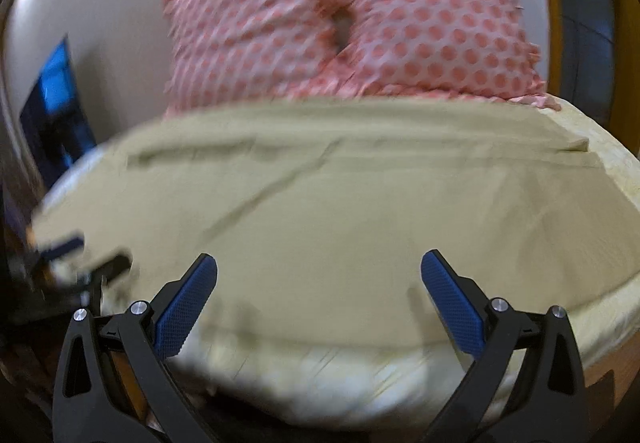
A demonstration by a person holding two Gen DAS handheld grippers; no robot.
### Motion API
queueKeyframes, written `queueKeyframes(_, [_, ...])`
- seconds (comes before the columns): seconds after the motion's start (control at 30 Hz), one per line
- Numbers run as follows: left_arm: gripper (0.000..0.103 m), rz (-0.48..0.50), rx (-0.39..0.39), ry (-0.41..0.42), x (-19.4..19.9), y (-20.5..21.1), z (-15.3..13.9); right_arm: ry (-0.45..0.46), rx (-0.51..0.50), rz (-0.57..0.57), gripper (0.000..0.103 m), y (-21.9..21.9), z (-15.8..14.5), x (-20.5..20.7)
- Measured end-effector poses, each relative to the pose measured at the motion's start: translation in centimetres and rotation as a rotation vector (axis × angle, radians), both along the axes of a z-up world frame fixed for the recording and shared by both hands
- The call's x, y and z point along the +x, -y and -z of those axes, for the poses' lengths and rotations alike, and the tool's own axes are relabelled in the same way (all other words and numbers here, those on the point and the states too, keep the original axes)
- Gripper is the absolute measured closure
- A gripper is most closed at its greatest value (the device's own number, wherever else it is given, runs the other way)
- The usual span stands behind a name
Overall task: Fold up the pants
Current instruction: 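Grasp the khaki pants leg hem with the right gripper and lift it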
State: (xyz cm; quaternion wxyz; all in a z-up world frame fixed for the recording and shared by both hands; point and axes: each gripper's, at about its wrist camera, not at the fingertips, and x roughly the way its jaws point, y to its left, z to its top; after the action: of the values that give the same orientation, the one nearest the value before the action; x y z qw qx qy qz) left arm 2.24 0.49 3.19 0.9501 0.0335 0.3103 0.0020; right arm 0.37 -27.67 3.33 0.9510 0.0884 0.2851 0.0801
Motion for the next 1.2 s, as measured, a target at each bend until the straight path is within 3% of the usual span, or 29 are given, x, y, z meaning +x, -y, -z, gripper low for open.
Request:
queueKeyframes(0.13, [0.002,-0.014,0.006,0.055,2.7,0.0,-2.7,-0.036,0.074,0.114,0.001,6.3,-3.4,6.9])
queueKeyframes(0.23, [0.002,-0.027,0.012,0.081,5.8,0.1,-4.5,-0.129,0.13,0.245,0.001,12.1,-3.9,14.6])
queueKeyframes(0.27, [0.002,-0.031,0.008,0.086,6.8,0.1,-4.9,-0.181,0.159,0.298,0.001,14.3,-3.5,17.4])
queueKeyframes(0.3, [0.002,-0.037,0.0,0.088,7.9,0.0,-5.1,-0.223,0.184,0.34,0.008,15.9,-2.8,19.1])
queueKeyframes(0.33, [0.002,-0.046,-0.012,0.081,9.3,-0.2,-5.1,-0.276,0.216,0.389,0.016,17.7,-2.1,21.6])
queueKeyframes(0.37, [0.002,-0.051,-0.02,0.071,10.0,-0.3,-5.1,-0.325,0.241,0.432,0.034,19.2,-1.2,24.1])
queueKeyframes(0.4, [0.002,-0.058,-0.044,0.049,11.2,-0.5,-4.8,-0.356,0.244,0.462,0.041,20.2,-0.7,25.5])
queueKeyframes(0.5, [0.002,-0.05,-0.115,0.005,12.6,-1.2,-3.9,-0.415,0.22,0.576,0.042,22.2,1.0,29.8])
queueKeyframes(0.6, [0.002,-0.043,-0.133,-0.001,13.1,-1.4,-3.1,-0.442,0.219,0.651,0.042,23.3,2.3,32.6])
queueKeyframes(0.67, [0.002,-0.028,-0.14,-0.019,13.2,-1.3,-2.7,-0.445,0.148,0.694,0.042,23.0,2.6,34.1])
queueKeyframes(0.8, [0.002,0.007,-0.182,-0.081,14.1,-1.6,-2.0,-0.471,-0.093,0.687,0.046,21.0,3.4,36.2])
queueKeyframes(0.87, [0.002,0.0,-0.211,-0.098,14.3,-2.1,-1.6,-0.428,-0.117,0.641,0.053,20.7,3.7,35.7])
queueKeyframes(0.97, [0.002,-0.012,-0.273,-0.121,14.6,-3.1,-1.1,-0.386,-0.048,0.622,0.087,22.6,3.9,34.0])
queueKeyframes(1.1, [0.002,-0.026,-0.306,-0.138,14.7,-3.6,-0.7,-0.307,0.116,0.596,0.097,25.0,3.9,31.1])
queueKeyframes(1.2, [0.002,-0.029,-0.317,-0.138,14.8,-3.7,-0.8,-0.209,0.215,0.563,0.098,24.8,2.9,27.1])
